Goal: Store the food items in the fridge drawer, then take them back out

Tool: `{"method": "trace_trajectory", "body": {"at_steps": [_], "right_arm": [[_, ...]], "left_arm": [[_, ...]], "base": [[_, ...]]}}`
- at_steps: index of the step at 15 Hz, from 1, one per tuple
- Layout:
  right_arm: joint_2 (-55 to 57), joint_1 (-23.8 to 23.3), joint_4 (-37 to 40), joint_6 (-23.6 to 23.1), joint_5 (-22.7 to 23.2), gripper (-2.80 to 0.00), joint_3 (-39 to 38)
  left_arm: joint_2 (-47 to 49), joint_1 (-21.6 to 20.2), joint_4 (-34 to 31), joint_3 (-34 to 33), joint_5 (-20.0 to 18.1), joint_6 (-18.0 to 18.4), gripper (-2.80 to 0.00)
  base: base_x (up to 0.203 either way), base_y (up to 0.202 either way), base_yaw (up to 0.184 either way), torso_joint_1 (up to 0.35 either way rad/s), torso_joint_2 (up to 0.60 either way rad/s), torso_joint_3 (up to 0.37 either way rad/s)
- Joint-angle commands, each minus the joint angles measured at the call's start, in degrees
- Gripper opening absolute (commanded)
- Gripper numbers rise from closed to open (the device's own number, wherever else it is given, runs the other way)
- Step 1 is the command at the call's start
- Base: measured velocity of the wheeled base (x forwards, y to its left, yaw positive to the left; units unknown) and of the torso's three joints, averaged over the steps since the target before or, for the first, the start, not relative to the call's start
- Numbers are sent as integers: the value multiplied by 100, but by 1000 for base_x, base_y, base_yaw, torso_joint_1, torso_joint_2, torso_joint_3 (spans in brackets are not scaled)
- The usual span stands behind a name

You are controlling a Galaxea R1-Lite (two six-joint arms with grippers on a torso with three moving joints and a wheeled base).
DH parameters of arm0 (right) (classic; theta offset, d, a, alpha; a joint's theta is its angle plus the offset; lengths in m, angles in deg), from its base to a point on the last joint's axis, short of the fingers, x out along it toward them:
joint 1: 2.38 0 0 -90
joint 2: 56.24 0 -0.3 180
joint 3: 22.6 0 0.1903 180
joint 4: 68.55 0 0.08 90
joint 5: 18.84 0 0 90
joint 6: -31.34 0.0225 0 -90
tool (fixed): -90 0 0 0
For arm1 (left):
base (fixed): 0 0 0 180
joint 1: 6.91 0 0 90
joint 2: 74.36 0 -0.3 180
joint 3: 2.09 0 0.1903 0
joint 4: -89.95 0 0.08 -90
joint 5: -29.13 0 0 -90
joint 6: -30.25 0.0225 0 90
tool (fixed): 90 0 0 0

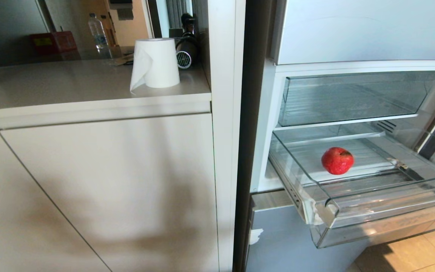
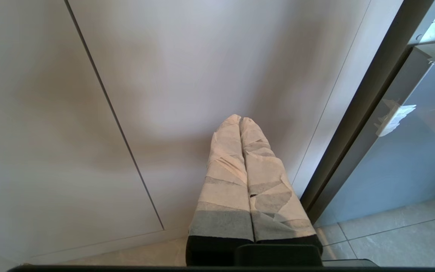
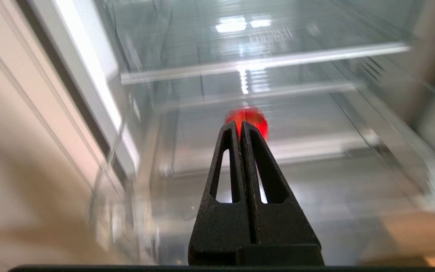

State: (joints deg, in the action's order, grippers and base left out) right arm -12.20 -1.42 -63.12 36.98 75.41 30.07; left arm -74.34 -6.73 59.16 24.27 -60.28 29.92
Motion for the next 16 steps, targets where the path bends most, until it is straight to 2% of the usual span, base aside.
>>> {"method": "trace_trajectory", "body": {"at_steps": [1, 3, 6, 9, 16], "right_arm": [[-1740, -21, 638, -78, -86, -280, -644], [-2349, -45, 1201, -352, -202, -280, -1762], [-3205, -65, 1552, -1047, -272, -280, -2801], [-4367, -82, 1750, -1187, -274, -280, -2887], [-4404, -87, 1785, -845, -346, -280, -2931]], "left_arm": [[-2, -1, -4, 7, 2, -2, -280], [-2, -1, -4, 6, 2, -2, -280], [-2, -1, -4, -1, 2, -2, -280], [-2, -1, -4, -1, 2, -2, -280], [-2, -1, -4, -1, 2, -2, -280]], "base": [[0, 0, 0, 0, 0, 0], [0, 0, 0, 0, 0, 0], [0, 0, 0, 0, 0, 0], [0, 0, 0, 0, 0, 0], [0, 0, 0, 0, 0, 0]]}}
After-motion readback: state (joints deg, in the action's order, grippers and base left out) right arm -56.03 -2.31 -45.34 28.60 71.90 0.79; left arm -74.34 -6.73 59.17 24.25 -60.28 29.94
